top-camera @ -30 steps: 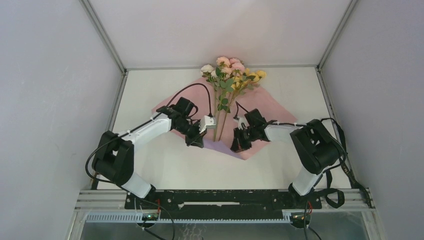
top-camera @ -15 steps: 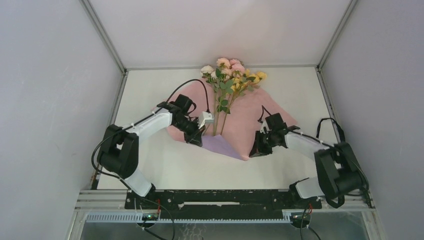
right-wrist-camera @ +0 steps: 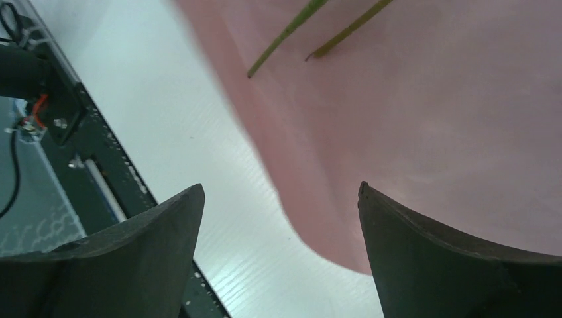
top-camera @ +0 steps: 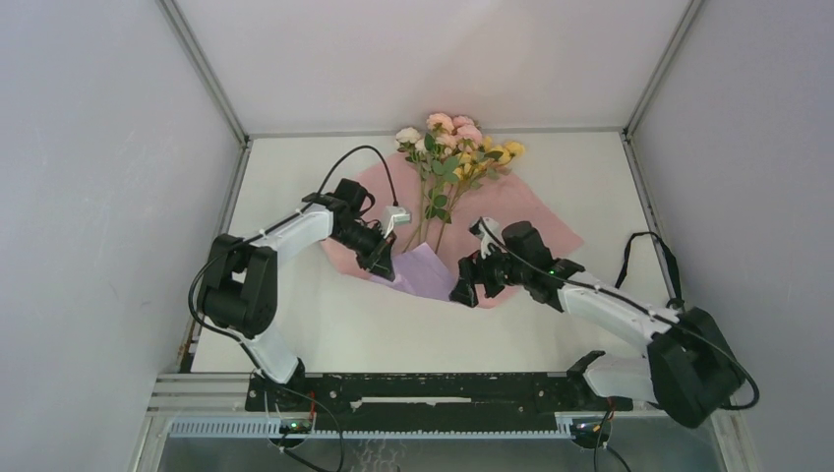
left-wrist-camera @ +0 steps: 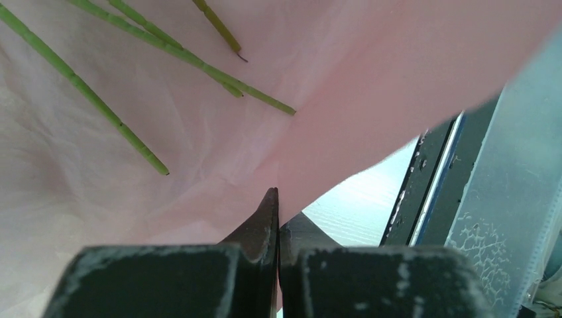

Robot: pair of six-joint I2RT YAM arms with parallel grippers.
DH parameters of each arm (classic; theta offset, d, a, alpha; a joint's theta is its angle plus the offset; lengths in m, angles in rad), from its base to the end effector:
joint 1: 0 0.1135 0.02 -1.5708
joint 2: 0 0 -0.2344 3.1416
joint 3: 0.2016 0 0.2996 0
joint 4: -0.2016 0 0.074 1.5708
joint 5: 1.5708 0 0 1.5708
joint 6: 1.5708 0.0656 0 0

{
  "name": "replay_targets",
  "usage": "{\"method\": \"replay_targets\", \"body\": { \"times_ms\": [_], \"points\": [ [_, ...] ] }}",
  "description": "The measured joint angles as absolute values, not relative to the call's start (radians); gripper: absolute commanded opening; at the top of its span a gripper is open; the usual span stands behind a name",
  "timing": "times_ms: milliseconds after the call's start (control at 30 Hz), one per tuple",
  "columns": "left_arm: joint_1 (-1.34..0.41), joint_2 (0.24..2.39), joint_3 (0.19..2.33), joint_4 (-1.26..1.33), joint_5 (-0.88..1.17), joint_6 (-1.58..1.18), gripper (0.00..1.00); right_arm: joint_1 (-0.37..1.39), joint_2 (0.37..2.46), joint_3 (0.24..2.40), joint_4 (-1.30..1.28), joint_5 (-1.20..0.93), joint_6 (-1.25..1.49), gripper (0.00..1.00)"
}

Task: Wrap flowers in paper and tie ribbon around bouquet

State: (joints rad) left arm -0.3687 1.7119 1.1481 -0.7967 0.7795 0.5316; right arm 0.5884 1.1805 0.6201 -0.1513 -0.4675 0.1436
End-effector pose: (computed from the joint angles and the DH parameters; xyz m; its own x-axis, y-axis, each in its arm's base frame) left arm 0.3176 -0.1722 0.1214 -0.5870 0.6133 -0.5284 0.8014 0.3476 -0.4868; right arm 0.2429 0.1976 0.1385 -0.6492 -0.2796 -0.7073 -0.6936 0.5994 0.3997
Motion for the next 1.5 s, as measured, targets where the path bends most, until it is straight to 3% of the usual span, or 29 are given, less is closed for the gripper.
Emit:
{"method": "replay_targets", "body": {
  "times_ms": [100, 200, 267, 367, 467, 500, 533, 600, 733, 1000, 1167, 1267, 1367, 1433, 1500],
  "points": [
    [-0.368, 1.712, 1.148, -0.796, 0.792, 0.525, 0.00, 0.593, 1.281, 0.614, -0.102, -0.469, 0.128, 0.89],
    [-0.361, 1.712, 1.148, -0.791, 0.793, 0.514, 0.00, 0.593, 1.344, 0.601, -0.081, -0.478, 0.125, 0.77],
    [-0.355, 1.712, 1.148, -0.785, 0.793, 0.507, 0.00, 0.591, 1.372, 0.590, -0.064, -0.490, 0.128, 0.63],
    [-0.341, 1.719, 1.155, -0.779, 0.790, 0.496, 0.00, 0.578, 1.401, 0.587, -0.038, -0.519, 0.145, 0.29],
    [-0.334, 1.728, 1.165, -0.768, 0.781, 0.491, 0.00, 0.545, 1.418, 0.585, -0.009, -0.557, 0.175, 0.07],
    [-0.333, 1.730, 1.167, -0.767, 0.779, 0.488, 0.05, 0.528, 1.422, 0.584, -0.001, -0.567, 0.184, 0.02],
    [-0.332, 1.731, 1.170, -0.764, 0.772, 0.489, 0.18, 0.509, 1.427, 0.584, 0.008, -0.579, 0.194, 0.00],
    [-0.332, 1.731, 1.174, -0.759, 0.753, 0.503, 0.44, 0.479, 1.440, 0.584, 0.024, -0.603, 0.211, 0.00],
    [-0.332, 1.731, 1.176, -0.753, 0.672, 0.559, 0.65, 0.445, 1.470, 0.584, 0.040, -0.641, 0.228, 0.00],
    [-0.332, 1.711, 1.170, -0.786, 0.517, 0.711, 0.75, 0.385, 1.501, 0.602, 0.040, -0.691, 0.249, 0.00],
    [-0.331, 1.677, 1.136, -0.799, 0.527, 0.798, 0.84, 0.372, 1.531, 0.639, 0.013, -0.694, 0.248, 0.00],
    [-0.331, 1.618, 1.078, -0.801, 0.559, 0.861, 0.83, 0.365, 1.531, 0.647, -0.003, -0.699, 0.245, 0.00],
    [-0.347, 1.587, 1.051, -0.789, 0.548, 0.868, 0.74, 0.351, 1.532, 0.649, -0.023, -0.707, 0.244, 0.00],
    [-0.356, 1.615, 1.065, -0.785, 0.535, 0.855, 0.63, 0.342, 1.534, 0.649, -0.028, -0.710, 0.244, 0.00],
    [-0.361, 1.671, 1.090, -0.784, 0.527, 0.831, 0.43, 0.339, 1.539, 0.649, -0.030, -0.714, 0.244, 0.00]
  ]
}}
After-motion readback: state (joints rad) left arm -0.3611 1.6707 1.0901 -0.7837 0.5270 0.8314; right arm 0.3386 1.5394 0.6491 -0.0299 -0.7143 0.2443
